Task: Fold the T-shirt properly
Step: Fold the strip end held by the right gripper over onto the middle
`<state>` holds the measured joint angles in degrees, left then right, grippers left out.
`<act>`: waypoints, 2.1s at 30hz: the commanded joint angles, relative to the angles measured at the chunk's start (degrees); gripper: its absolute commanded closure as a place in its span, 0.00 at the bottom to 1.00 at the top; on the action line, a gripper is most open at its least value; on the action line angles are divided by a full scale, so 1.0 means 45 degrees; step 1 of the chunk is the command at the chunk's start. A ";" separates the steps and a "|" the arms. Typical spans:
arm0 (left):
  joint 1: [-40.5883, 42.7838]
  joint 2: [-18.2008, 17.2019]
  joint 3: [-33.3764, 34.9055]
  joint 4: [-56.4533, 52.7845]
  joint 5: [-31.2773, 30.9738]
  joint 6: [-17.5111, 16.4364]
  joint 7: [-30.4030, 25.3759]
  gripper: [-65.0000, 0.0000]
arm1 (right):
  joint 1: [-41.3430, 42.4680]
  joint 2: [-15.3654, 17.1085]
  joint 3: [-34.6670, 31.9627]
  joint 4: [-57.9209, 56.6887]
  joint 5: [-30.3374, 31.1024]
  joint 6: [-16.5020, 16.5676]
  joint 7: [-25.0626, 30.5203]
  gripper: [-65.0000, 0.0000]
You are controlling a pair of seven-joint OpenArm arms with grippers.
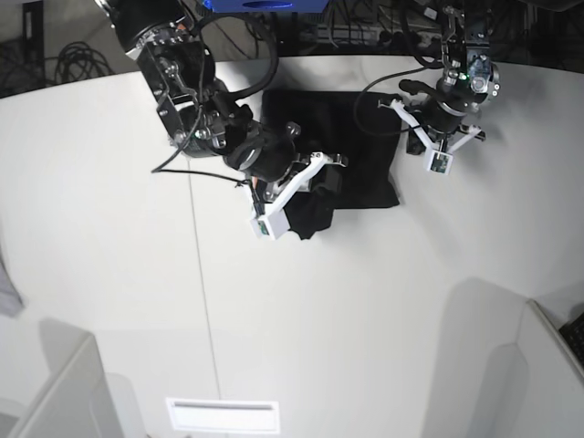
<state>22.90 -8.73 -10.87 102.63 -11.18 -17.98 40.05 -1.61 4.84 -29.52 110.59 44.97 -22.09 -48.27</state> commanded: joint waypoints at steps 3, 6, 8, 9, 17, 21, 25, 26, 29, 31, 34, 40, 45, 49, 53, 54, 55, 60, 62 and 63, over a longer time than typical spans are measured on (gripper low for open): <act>0.0197 -0.0082 -0.0094 0.0256 -0.0104 -0.0020 -0.0217 1.00 | 0.0289 0.0028 -0.0522 -0.0399 0.0038 0.0522 0.0637 1.00; 0.0216 -0.0082 -0.0114 0.0217 -0.0104 -0.0020 -0.0217 1.00 | 0.0230 0.0301 -0.1147 0.0070 -0.1193 0.0542 0.1203 1.00; 0.0314 -0.0082 -0.0133 0.0197 -0.0104 -0.0020 -0.0217 1.00 | 0.0132 0.0341 -0.1011 0.0520 -0.1603 0.0542 0.1144 1.00; 0.0431 -0.0082 -0.0133 0.0217 -0.0104 -0.0020 -0.0236 1.00 | 0.0035 0.0341 -0.0933 0.0656 -0.1603 0.0542 0.1066 1.00; 0.0998 -0.0082 -0.1637 0.0334 -0.0221 -0.0078 -0.0236 1.00 | 0.0054 0.0243 -0.1734 0.0363 -0.1661 0.0542 0.1105 1.00; 0.1291 -0.0101 -0.2809 0.0334 -0.0221 -0.0098 -0.0236 1.00 | 0.0152 0.0243 -0.1773 0.0363 -0.1661 0.0561 0.1027 1.00; 0.1310 -0.0101 -0.3728 0.0334 -0.0221 -0.0743 -0.0236 1.00 | 0.0210 0.0028 -0.1773 -0.0067 -0.1661 0.0581 0.1027 1.00; 0.1310 -0.0101 -0.3982 0.0334 -0.0221 -0.1036 -0.0217 1.00 | 0.0230 -0.0089 -0.1773 -0.0262 -0.1661 0.0600 0.1027 1.00; 0.1447 -0.0042 -0.4978 0.0334 -0.0221 -0.1876 -0.0217 1.00 | 0.0445 -0.0226 -0.1773 -0.0809 -0.1603 0.0620 0.1027 1.00; 0.1525 -0.0023 -0.5584 0.0334 -0.0241 -0.2540 -0.0217 1.00 | 0.0504 -0.0265 -0.1773 -0.1024 -0.1603 0.0620 0.1027 1.00; 0.1681 -0.0023 -0.6463 0.0334 -0.0241 -0.3458 -0.0217 1.00 | 0.0523 -0.0519 -0.1753 -0.1278 -0.1603 0.0620 0.1027 1.00; 0.1662 -0.0003 -0.8319 0.0236 -0.0241 -0.4611 -0.0217 1.00 | 0.0640 -0.0617 -0.1773 -0.1649 -0.1583 0.0620 0.0891 1.00; 0.1584 -0.0062 -0.9178 0.0197 -0.0241 -0.4747 -0.0217 1.00 | 0.0640 -0.0773 -0.1753 -0.1493 -0.1583 0.0620 0.0090 1.00; 0.1564 -0.0062 -0.9237 0.0178 -0.0241 -0.4747 -0.0217 1.00 | 0.0640 -0.0871 -0.1753 -0.1415 -0.1583 0.0620 -0.0262 1.00; 0.1564 -0.0023 -0.9159 0.0178 -0.0241 -0.4747 -0.0217 1.00 | 0.0640 -0.0890 -0.1753 -0.1512 -0.1583 0.0620 -0.0340 1.00; 0.1545 -0.0023 -0.9139 0.0178 -0.0241 -0.4747 -0.0217 1.00 | 0.0640 -0.0910 -0.1753 -0.1551 -0.1583 0.0620 -0.0321 1.00; 0.1545 -0.0023 -0.9139 0.0178 -0.0241 -0.4747 -0.0217 1.00 | 0.0640 -0.0988 -0.1753 -0.1629 -0.1583 0.0620 -0.0321 1.00; 0.1545 -0.0023 -0.9139 0.0178 -0.0241 -0.4747 -0.0217 1.00 | 0.0855 -0.1164 -0.1753 -0.2391 -0.1583 0.0620 -0.0321 1.00; 0.1545 -0.0023 -0.9217 0.0178 -0.0241 -0.4747 -0.0217 1.00 | 0.0894 -0.1164 -0.1753 -0.2665 -0.1583 0.0620 -0.0321 1.00; 0.1545 -0.0023 -0.9237 0.0178 -0.0241 -0.4747 -0.0217 1.00 | 0.0914 -0.1183 -0.1753 -0.2723 -0.1583 0.0620 -0.0321 1.00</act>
<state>29.56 -8.05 -51.83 102.74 -12.01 -39.11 40.05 1.72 0.14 -37.50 97.43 37.36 -19.92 -50.46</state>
